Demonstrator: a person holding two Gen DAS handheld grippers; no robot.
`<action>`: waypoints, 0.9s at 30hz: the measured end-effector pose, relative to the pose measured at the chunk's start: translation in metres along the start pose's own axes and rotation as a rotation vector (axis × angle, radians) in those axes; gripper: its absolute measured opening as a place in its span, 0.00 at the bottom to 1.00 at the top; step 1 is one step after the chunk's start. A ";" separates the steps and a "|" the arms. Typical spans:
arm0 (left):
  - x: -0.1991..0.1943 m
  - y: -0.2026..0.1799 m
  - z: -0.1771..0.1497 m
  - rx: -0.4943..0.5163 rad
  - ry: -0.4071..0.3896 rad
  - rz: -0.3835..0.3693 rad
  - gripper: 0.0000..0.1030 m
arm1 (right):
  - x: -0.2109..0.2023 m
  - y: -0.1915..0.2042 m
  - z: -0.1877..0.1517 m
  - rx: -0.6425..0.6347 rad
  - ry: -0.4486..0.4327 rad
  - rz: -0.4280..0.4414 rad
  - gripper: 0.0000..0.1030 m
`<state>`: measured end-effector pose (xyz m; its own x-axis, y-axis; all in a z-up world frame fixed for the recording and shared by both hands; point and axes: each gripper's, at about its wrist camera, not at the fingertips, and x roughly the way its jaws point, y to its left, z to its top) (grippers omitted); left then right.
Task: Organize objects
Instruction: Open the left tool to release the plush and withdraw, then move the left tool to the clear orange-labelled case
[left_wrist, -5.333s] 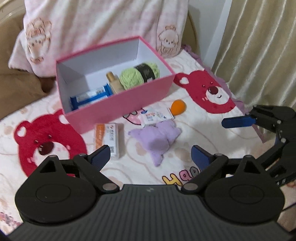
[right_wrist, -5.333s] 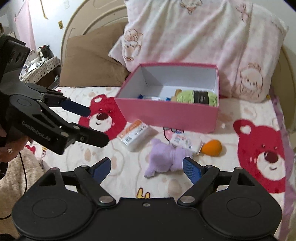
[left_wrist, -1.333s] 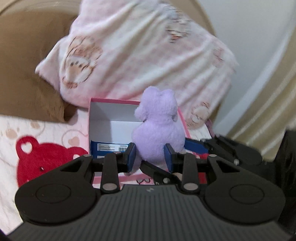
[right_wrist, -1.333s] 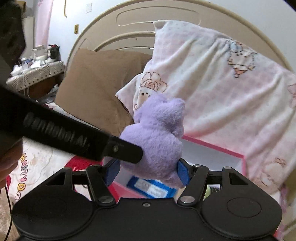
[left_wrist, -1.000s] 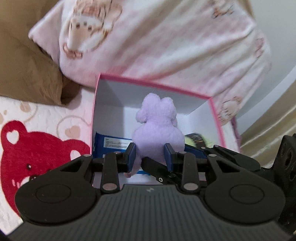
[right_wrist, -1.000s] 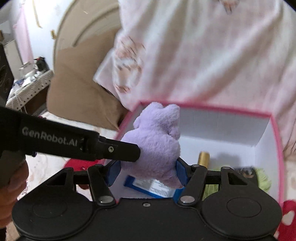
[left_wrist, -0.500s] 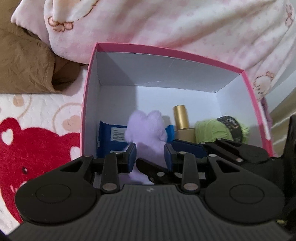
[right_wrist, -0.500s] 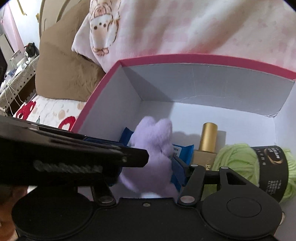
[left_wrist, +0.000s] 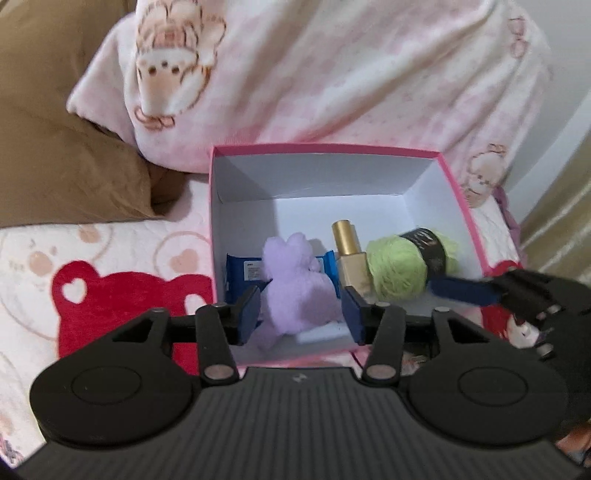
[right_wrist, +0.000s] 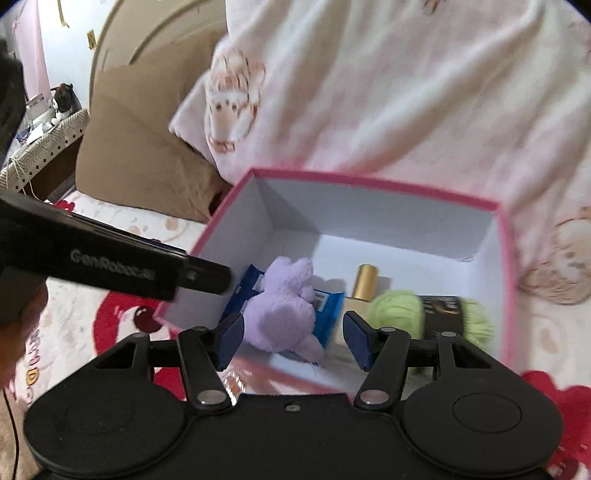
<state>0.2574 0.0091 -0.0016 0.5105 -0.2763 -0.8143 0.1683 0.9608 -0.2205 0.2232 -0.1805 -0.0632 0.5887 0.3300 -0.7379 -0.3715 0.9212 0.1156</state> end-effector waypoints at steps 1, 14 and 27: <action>-0.011 0.000 -0.001 0.009 -0.002 -0.003 0.52 | -0.012 0.000 0.000 -0.003 -0.003 -0.004 0.63; -0.091 0.002 -0.047 0.080 0.023 -0.032 0.61 | -0.120 0.007 -0.026 0.105 0.014 -0.026 0.72; -0.098 -0.011 -0.095 0.125 0.027 -0.091 0.70 | -0.147 0.049 -0.079 0.085 -0.062 0.036 0.81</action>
<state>0.1256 0.0280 0.0295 0.4659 -0.3602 -0.8082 0.3178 0.9206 -0.2271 0.0617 -0.2001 -0.0012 0.6207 0.3726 -0.6899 -0.3327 0.9219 0.1986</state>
